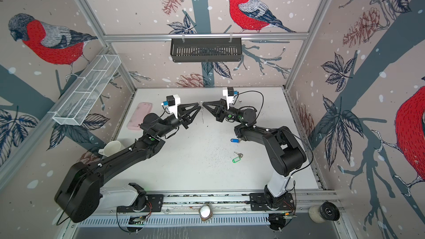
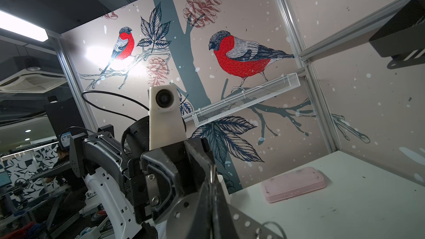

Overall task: Attach keys to a key ring
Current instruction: Pass the keyring.

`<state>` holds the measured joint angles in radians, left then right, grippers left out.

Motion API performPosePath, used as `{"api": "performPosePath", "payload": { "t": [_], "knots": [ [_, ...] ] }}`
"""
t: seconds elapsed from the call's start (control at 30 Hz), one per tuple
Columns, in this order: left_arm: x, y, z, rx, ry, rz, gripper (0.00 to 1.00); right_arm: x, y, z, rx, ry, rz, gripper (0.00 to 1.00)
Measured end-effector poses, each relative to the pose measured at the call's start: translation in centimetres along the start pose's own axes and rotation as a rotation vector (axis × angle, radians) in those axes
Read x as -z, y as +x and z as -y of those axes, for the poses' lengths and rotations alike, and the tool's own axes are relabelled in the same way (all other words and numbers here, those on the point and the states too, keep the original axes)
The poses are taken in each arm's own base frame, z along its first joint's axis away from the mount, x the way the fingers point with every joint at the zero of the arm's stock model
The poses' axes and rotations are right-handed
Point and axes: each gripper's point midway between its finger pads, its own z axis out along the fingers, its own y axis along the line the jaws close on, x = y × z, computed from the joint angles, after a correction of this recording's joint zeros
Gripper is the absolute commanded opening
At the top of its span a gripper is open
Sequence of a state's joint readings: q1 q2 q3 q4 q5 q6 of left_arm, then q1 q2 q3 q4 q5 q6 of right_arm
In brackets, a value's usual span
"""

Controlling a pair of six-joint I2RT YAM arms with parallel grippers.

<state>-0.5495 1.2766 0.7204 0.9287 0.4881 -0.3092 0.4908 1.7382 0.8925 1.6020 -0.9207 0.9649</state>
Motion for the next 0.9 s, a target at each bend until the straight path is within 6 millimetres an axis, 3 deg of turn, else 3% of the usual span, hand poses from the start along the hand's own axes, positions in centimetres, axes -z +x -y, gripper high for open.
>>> {"api": "performPosePath", "payload": {
  "t": [0.33, 0.9],
  "knots": [
    [0.1, -0.2, -0.8, -0.012, -0.032, -0.005, 0.36, 0.0, -0.1, -0.6, 0.011, -0.017, -0.011, 0.00],
    [-1.1, -0.1, -0.2, -0.001, 0.050, -0.017, 0.15, -0.4, -0.4, -0.9, 0.018, -0.027, -0.001, 0.00]
  ]
}}
